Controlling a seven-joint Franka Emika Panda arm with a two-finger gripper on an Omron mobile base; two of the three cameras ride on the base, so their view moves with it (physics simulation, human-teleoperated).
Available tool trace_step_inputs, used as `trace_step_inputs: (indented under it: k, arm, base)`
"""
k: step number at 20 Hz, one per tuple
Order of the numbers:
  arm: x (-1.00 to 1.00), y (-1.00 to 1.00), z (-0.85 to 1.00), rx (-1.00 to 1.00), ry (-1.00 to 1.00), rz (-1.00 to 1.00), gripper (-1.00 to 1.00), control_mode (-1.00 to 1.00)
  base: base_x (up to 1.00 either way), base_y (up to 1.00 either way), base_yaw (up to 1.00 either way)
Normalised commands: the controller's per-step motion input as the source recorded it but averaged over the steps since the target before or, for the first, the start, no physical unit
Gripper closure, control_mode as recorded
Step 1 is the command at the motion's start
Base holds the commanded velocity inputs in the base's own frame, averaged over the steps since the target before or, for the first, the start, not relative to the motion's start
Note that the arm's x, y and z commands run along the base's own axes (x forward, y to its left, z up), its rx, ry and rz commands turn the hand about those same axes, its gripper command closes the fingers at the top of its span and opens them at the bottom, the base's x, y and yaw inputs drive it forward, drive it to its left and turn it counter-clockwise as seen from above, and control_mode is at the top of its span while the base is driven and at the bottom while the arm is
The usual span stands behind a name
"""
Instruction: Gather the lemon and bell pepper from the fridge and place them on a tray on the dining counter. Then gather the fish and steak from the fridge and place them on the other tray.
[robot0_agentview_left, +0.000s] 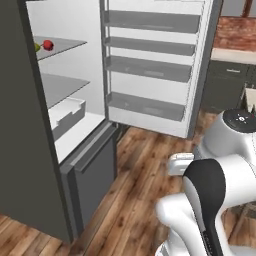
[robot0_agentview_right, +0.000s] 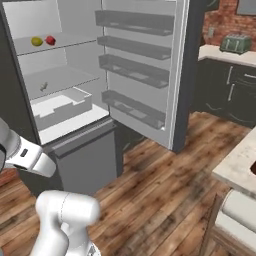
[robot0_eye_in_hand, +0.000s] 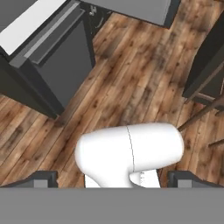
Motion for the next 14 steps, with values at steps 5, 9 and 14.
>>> trace_step_inputs:
  k: [5, 9, 14]
  arm:
    - [0.00, 0.00, 0.00, 0.00, 0.00, 0.00, -1.00, 1.00]
    - [0.00, 0.00, 0.00, 0.00, 0.00, 0.00, -1.00, 1.00]
    - [0.00, 0.00, 0.00, 0.00, 0.00, 0.00, -1.00, 1.00]
  base:
    - [0.63, 0.00, 0.26]
    - [0.68, 0.00, 0.24]
    - [0.75, 0.00, 0.24]
